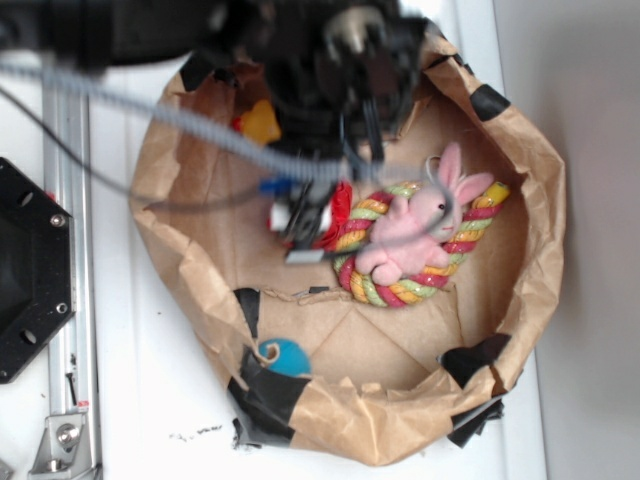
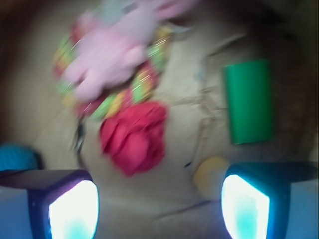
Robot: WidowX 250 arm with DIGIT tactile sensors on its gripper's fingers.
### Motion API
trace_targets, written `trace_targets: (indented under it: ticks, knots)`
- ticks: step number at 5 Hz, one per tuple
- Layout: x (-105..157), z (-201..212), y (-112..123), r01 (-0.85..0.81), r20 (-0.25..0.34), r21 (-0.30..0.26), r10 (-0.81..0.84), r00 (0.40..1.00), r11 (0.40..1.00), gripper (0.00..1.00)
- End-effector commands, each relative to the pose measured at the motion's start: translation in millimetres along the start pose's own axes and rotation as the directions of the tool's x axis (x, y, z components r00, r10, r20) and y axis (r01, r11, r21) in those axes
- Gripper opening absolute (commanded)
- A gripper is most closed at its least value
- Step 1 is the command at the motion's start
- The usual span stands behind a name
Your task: Grab the red paper.
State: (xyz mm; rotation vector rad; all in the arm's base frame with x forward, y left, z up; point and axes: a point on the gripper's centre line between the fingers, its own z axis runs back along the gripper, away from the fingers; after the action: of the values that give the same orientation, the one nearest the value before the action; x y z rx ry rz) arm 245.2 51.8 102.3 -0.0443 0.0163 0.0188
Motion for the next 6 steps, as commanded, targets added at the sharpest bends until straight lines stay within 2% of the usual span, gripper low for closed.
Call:
trace_targets:
  ticks: [1,2,4,6]
  knots:
    - [-5,-24,-14,0.018,-0.025,-0.082,-0.020,0.999,0.996,1.00]
    - [-4,-39,-31,0.073,-0.053,-0.092,-0.078,0.996,0.993,1.00]
    - [3,-67,-60,0.123,-0.056,-0.122,-0.131,0.990,0.985,1.00]
    - [-2,-75,-76,0.152,-0.078,-0.124,-0.162,0.984,0.981,1.00]
